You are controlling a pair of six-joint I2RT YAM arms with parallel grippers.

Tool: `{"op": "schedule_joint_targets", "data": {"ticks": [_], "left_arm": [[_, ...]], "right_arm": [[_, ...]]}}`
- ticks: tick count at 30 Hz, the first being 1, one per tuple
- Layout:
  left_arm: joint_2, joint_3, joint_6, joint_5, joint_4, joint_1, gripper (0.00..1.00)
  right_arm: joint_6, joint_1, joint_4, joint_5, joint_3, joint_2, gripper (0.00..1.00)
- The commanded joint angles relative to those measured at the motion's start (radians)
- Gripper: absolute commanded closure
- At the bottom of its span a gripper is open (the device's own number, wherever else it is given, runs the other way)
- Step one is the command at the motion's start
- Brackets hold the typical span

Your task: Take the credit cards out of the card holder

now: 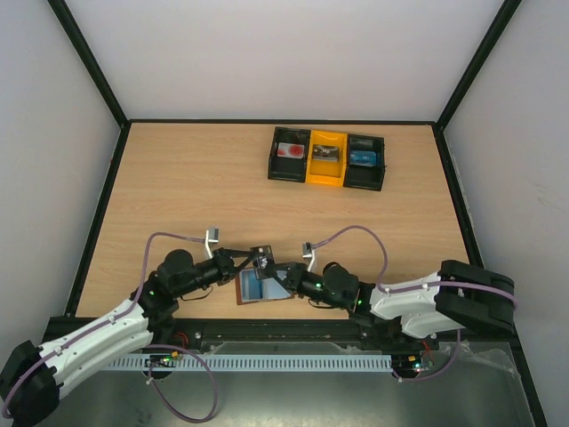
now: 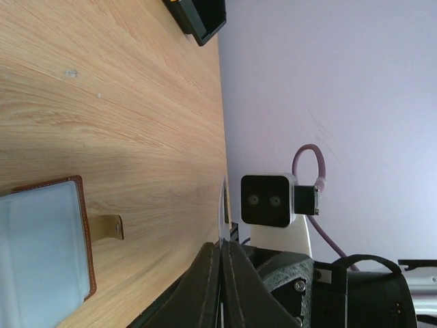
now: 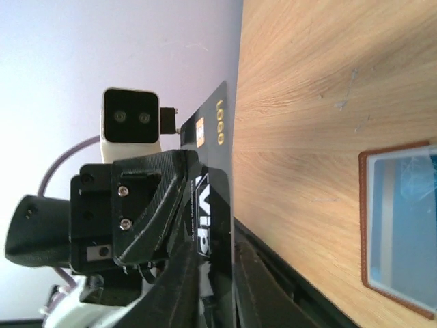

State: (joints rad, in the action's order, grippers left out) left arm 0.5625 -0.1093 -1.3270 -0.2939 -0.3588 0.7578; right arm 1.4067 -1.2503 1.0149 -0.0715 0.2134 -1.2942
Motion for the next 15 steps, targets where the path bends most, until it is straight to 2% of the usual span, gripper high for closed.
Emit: {"op": "schedule_joint_targets", "data": {"ticks": [1,2,5,7,9,10,12,15], "left_arm": [[-0.003,0.010,0.032,-0.045,-0.038,-0.002,0.95],[0.004,0.007,0.050,-0.048,-0.023,-0.003,0.92],[0.035,0.006,0.077,-0.072,-0.025,-0.003,0.85],[0.050,0.006,0.095,-0.094,-0.026,-0.003,0.70],[0.057,-0.005,0.139,-0.106,-0.002,-0.004,0.46],[0.061,-0.015,0.171,-0.111,0.025,-0.004,0.39],[0.073,-0.037,0.238,-0.127,0.072,-0.003,0.30],[0.091,-0.059,0.304,-0.183,0.073,-0.004,0.24]], "right_arm": [[-0.040,-0.006,0.013,0.046,-0.027,0.048,0.93],[-0.048,-0.006,-0.001,0.059,-0.035,0.063,0.97],[-0.090,-0.006,-0.047,0.071,-0.049,0.117,0.98],[-0.150,-0.006,-0.127,0.054,-0.041,0.172,0.98],[-0.238,-0.006,-0.279,0.030,-0.014,0.239,0.98],[-0.281,-0.006,-0.366,0.026,0.000,0.280,0.98],[-0.340,-0.006,-0.505,0.016,0.005,0.364,0.98],[-0.387,-0.006,-0.654,-0.010,0.005,0.479,0.98]]}}
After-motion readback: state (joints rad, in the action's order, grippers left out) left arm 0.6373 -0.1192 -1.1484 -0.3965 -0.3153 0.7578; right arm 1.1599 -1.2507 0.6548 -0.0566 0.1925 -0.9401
